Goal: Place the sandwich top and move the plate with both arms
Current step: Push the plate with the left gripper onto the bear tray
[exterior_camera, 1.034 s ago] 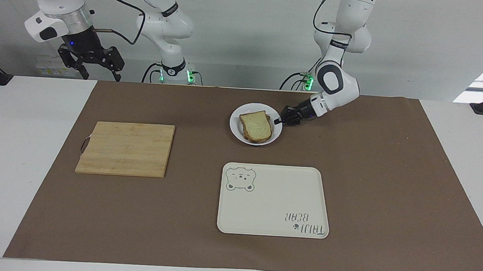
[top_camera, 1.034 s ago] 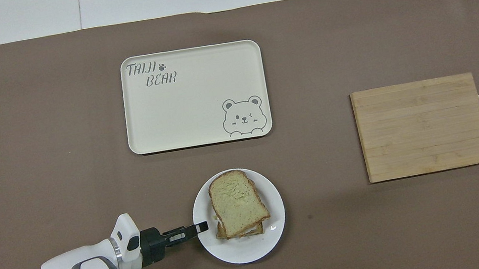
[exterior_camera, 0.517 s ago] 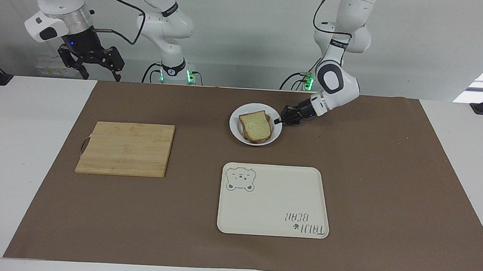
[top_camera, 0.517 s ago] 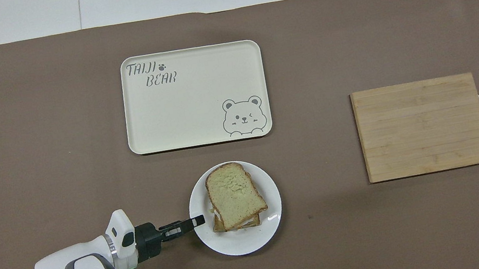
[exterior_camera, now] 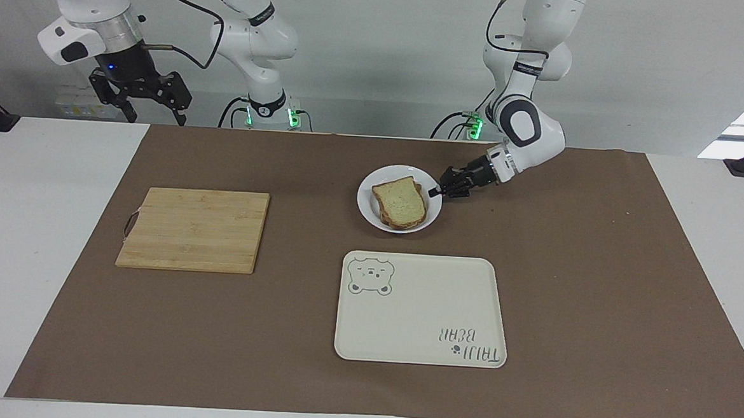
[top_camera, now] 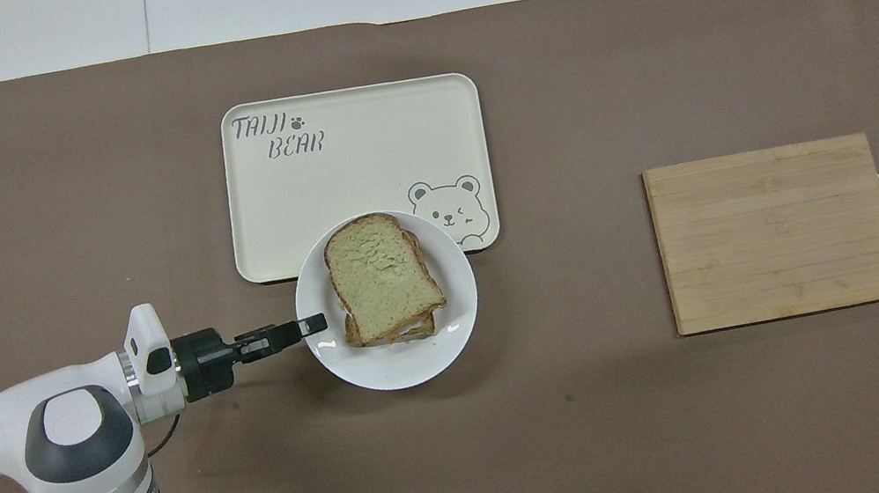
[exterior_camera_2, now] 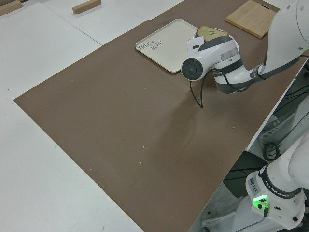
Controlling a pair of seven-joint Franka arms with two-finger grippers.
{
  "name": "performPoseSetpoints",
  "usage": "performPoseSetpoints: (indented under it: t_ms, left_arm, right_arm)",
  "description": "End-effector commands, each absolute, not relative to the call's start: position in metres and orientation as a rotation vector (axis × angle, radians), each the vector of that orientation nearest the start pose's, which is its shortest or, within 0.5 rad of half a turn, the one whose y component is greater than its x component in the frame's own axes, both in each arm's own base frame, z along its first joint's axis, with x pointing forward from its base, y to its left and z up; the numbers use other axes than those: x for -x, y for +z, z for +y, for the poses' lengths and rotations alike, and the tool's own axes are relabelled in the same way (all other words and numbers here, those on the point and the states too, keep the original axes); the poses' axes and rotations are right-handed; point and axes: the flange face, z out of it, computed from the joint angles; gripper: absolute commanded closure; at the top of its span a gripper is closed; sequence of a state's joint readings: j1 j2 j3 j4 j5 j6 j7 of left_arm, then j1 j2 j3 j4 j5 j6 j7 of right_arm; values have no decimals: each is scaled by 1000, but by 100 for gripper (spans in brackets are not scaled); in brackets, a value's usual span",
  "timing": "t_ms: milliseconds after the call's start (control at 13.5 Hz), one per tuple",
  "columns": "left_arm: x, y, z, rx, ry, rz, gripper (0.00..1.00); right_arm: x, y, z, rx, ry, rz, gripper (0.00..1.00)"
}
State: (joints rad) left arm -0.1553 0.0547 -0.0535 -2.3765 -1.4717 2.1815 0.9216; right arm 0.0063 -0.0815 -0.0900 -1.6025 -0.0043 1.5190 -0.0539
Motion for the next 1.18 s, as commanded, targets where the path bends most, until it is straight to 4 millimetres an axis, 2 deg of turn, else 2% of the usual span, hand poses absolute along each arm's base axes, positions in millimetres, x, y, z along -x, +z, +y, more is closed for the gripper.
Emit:
performPoseSetpoints:
  t_ms: [0, 222, 295, 369, 443, 517, 665, 739, 886, 1034, 1108]
  left_arm:
    - [-558, 303, -121, -2106, 244, -113, 100]
    - [-616, 304, -125, -2210, 261, -283, 100]
    - [-633, 305, -123, -2252, 228, -288, 100]
    - [-650, 314, -119, -2256, 223, -262, 100]
    - [-662, 323, -126, -2252, 226, -239, 100]
    - [-667, 314, -134, -2261, 197, -200, 100]
    - [-674, 310, -149, -2284, 170, -187, 100]
    - [-678, 310, -150, -2296, 162, -187, 100]
    - [-678, 305, -149, -2305, 146, -194, 100]
    - [-675, 287, -153, -2309, 121, -181, 100]
    - [-672, 286, -166, -2311, 119, -189, 100]
  right_arm:
    - [-523, 651, -48, 3140, -5, 24, 0]
    - [-523, 651, -47, 3138, -5, 24, 0]
    - [-523, 651, -48, 3140, -5, 24, 0]
    - [-523, 651, -48, 3140, -5, 24, 0]
    - [-523, 651, -48, 3140, -5, 24, 0]
    - [-523, 651, -47, 3138, -5, 24, 0]
    - [-523, 651, -47, 3138, -5, 24, 0]
    - [-523, 651, -47, 3138, -5, 24, 0]
    - [-523, 651, -48, 3140, -5, 24, 0]
    - [-523, 651, -47, 3138, -5, 24, 0]
    - [-523, 651, -47, 3138, -5, 24, 0]
